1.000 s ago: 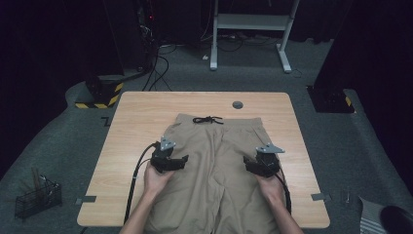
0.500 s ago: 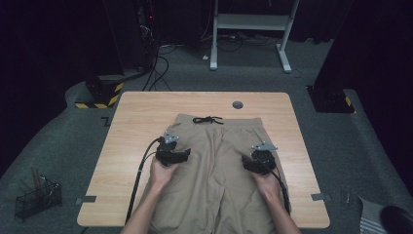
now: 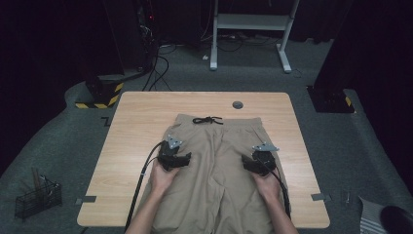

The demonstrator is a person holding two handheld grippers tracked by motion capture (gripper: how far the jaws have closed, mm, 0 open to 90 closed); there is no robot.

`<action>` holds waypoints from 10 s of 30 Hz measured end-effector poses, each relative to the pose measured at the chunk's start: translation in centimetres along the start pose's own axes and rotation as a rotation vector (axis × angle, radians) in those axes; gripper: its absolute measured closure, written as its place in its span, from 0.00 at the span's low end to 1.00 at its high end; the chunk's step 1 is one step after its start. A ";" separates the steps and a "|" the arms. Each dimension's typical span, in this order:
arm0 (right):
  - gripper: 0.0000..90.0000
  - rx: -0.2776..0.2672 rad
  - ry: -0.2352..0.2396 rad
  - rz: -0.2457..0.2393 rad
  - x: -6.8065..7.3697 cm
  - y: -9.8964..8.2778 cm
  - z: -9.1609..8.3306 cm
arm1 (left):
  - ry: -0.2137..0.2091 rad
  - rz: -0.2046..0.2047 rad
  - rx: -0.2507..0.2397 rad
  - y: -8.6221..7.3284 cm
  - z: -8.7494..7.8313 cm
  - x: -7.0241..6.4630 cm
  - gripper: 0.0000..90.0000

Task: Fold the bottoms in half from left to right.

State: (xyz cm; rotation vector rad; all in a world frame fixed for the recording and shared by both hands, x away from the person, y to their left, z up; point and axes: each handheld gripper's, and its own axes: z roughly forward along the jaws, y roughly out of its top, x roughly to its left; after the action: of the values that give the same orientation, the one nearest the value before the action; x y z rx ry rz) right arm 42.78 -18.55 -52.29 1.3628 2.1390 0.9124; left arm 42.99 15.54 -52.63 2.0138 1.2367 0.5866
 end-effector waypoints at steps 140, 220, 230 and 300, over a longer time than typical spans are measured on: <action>0.40 0.003 0.058 -0.055 2.7 1.2 1.2 | -0.022 -0.064 0.077 0.4 -1.1 4.6 0.95; 0.33 -0.024 -0.014 -0.023 0.8 1.9 -1.2 | -0.267 -0.084 -0.115 5.8 -6.2 0.6 0.97; 0.32 0.010 -0.048 0.049 -2.3 -0.2 -0.2 | -0.270 -0.093 -0.119 5.9 -6.1 0.6 0.97; 0.37 -0.009 0.064 -0.070 3.5 1.2 -0.2 | -0.345 -0.005 0.036 6.4 3.4 -7.2 0.96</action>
State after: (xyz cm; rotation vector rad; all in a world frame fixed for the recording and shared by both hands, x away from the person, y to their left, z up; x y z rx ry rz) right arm 41.94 -15.09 -51.31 1.2626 2.2124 0.9485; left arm 45.88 5.98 -50.21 2.0356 1.0480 0.2013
